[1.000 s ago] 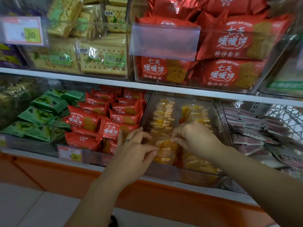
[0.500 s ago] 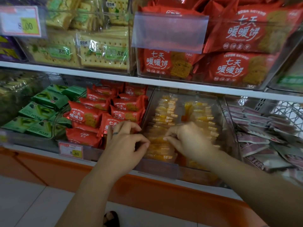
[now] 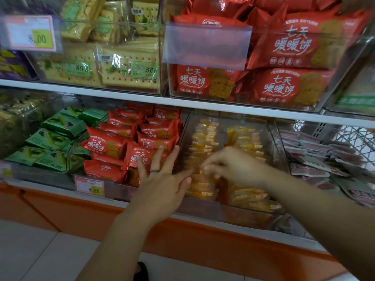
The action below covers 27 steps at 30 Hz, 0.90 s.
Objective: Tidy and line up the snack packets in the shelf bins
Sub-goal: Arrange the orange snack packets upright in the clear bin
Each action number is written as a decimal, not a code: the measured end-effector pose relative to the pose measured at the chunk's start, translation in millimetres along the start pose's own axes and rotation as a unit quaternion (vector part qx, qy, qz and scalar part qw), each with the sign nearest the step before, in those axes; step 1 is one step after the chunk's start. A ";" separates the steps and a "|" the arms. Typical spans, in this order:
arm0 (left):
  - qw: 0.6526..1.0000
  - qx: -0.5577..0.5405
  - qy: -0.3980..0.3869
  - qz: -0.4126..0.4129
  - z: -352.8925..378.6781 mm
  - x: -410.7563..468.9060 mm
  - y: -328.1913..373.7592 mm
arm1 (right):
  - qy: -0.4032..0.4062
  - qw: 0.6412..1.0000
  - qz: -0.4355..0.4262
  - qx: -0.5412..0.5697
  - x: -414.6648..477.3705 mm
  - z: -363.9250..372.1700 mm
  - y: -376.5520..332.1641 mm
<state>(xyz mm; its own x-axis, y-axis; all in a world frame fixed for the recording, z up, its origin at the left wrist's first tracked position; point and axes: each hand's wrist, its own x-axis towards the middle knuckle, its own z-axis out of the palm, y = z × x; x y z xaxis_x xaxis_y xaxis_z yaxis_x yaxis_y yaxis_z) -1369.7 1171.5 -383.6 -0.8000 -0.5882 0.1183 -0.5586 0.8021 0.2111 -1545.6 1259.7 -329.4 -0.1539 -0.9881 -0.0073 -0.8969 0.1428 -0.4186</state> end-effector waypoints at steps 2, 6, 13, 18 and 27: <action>1.000 0.004 0.008 0.009 2.1 -0.8 -1.8 | 0.082 0.994 0.034 0.061 -3.8 -21.3 13.9; 0.995 -0.006 0.092 0.045 2.5 1.0 2.1 | 0.058 0.997 0.059 -0.002 -9.7 -30.5 31.9; 0.986 -0.021 0.133 0.096 17.1 8.9 12.7 | 0.024 0.991 0.018 -0.129 -0.1 -2.0 27.0; 0.988 -0.042 0.124 0.081 20.2 10.0 13.1 | 0.030 0.986 0.008 -0.162 7.8 4.7 28.2; 0.990 -0.045 0.106 0.082 15.1 7.4 13.0 | 0.093 0.992 -0.008 -0.089 8.8 15.6 29.1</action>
<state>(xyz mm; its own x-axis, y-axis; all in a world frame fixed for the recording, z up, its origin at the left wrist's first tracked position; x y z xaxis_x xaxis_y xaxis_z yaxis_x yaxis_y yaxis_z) -1386.2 1179.1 -394.6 -0.8086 -0.4670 0.3579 -0.3960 0.8818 0.2561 -1566.6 1254.3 -355.8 -0.1986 -0.9646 0.1732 -0.9562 0.1519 -0.2503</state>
